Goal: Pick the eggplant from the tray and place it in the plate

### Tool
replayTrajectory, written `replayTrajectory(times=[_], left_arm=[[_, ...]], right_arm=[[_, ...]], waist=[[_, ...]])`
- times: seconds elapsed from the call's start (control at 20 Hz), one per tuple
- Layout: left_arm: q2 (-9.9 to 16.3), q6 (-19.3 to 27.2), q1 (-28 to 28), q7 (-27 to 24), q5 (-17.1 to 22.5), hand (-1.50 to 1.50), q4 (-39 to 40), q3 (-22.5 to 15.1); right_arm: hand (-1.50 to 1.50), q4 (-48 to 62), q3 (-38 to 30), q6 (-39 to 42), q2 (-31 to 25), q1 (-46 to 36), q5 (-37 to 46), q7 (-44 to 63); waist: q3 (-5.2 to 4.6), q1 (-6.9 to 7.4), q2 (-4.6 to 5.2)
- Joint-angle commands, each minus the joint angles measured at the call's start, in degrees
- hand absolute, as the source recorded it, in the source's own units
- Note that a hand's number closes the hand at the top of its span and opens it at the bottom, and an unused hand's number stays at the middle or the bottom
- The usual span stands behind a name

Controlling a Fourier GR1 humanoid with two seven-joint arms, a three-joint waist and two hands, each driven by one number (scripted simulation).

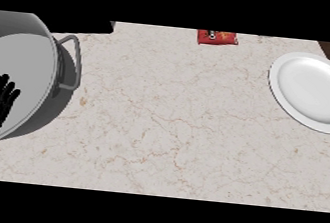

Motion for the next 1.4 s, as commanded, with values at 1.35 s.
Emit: replayTrajectory(times=[1.35], left_arm=[[-4.7, -3.1, -8.8, 0.9, -4.0, 0.00, 16.1, -5.5]], right_arm=[[1.50, 22.3, 6.0, 5.3, 12.9, -25.8, 2.3, -1.0]], waist=[[-1.53, 7.46, 2.06]])
